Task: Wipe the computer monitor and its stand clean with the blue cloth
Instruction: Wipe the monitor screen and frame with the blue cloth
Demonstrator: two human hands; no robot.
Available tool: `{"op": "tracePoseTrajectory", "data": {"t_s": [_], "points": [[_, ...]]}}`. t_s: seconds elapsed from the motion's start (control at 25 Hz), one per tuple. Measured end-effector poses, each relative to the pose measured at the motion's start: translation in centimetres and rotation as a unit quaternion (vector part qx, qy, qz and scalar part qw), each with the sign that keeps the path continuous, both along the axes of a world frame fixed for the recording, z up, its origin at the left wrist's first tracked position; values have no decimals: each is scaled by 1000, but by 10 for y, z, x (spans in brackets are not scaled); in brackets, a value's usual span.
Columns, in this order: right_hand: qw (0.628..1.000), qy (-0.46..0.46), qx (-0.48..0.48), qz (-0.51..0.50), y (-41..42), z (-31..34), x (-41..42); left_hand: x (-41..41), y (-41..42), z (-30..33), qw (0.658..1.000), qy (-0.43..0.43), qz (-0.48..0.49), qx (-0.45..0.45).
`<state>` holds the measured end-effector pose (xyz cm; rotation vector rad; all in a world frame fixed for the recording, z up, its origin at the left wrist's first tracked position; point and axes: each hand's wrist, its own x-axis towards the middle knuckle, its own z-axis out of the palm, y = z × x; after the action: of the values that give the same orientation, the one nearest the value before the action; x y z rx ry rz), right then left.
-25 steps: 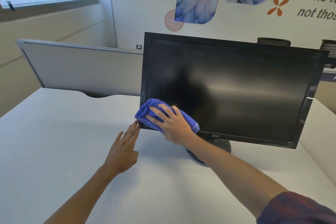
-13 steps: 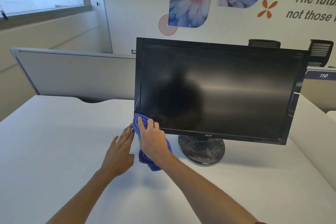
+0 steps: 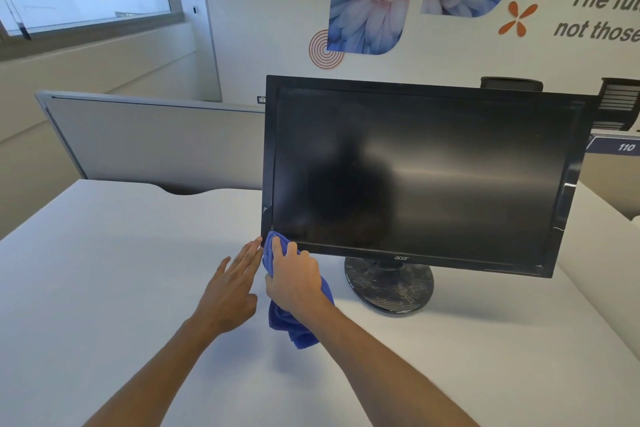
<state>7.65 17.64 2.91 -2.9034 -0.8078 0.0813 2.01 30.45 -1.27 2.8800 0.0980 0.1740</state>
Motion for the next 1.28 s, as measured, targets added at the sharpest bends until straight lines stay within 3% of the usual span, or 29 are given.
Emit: {"op": "tracePoseTrajectory", "data": {"t_s": [0.36, 0.68, 1.08, 1.28], "points": [[999, -25, -31, 15, -26, 24, 13, 1, -18, 1, 998, -29, 33, 49], [998, -54, 28, -29, -126, 18, 24, 11, -42, -6, 995, -42, 0, 86], [990, -71, 26, -122, -247, 5, 40, 27, -110, -18, 992, -52, -43, 111], [986, -73, 20, -147, -301, 0, 49, 30, -128, -27, 993, -57, -17, 101]]}}
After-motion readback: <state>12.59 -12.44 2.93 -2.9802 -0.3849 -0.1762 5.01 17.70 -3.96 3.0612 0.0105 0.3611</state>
